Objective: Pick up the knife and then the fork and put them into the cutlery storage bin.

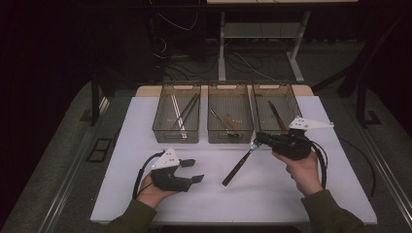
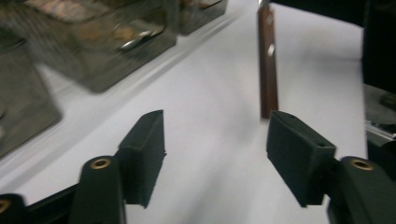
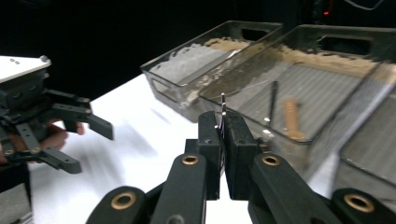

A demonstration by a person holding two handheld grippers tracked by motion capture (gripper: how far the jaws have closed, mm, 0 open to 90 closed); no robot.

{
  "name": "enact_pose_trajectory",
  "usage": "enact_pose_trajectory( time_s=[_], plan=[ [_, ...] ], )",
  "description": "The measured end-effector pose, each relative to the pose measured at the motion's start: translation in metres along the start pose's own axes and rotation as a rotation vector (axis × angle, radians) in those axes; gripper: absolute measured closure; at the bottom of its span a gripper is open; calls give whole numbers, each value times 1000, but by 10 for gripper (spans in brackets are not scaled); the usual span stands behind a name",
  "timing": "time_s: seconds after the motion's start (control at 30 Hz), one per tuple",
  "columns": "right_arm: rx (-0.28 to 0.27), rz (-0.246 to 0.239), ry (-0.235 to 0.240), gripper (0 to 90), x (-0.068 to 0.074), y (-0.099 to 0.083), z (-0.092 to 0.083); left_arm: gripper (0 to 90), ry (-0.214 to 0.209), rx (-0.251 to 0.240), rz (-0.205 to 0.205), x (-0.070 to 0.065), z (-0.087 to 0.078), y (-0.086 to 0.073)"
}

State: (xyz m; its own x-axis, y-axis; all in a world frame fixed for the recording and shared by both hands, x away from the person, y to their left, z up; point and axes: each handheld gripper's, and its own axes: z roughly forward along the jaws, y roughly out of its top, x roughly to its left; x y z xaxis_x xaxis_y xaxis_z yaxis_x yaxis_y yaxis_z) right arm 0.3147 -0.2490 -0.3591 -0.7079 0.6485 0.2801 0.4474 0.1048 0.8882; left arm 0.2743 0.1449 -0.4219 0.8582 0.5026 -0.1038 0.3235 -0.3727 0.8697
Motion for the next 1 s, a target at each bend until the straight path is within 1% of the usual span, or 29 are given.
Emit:
enact_pose_trajectory(
  time_s=[0.1, 0.17, 0.27, 0.3, 0.37, 0.47, 0.53, 0.67, 0.77, 1.0],
  plan=[
    [-2, -7, -30, 871, -6, 5, -9, 251, 30, 7, -25, 5, -7, -9],
    [-5, -16, -52, 871, -10, 9, -15, 207, 42, 8, -43, 7, -10, -14],
    [-14, -20, -83, 871, -18, 14, -25, 139, 55, 18, -57, 8, -12, -20],
    [-14, -18, -94, 871, -21, 16, -28, 133, 59, 19, -62, 8, -12, -21],
    [-21, -15, -114, 871, -27, 19, -33, 104, 64, 23, -65, 9, -12, -22],
    [-25, -6, -141, 871, -37, 24, -39, 32, 78, 32, -70, 9, -10, -22],
    [-28, -4, -159, 871, -42, 28, -43, 1, 84, 34, -67, 9, -10, -23],
    [-30, -5, -189, 871, -52, 36, -50, 0, 86, 29, -63, 8, -9, -22],
    [-32, -4, -213, 871, -59, 44, -55, 0, 83, 37, -66, 8, -9, -22],
    [-40, -2, -274, 871, -77, 66, -65, 0, 74, 43, -66, 7, -7, -22]
  ],
)
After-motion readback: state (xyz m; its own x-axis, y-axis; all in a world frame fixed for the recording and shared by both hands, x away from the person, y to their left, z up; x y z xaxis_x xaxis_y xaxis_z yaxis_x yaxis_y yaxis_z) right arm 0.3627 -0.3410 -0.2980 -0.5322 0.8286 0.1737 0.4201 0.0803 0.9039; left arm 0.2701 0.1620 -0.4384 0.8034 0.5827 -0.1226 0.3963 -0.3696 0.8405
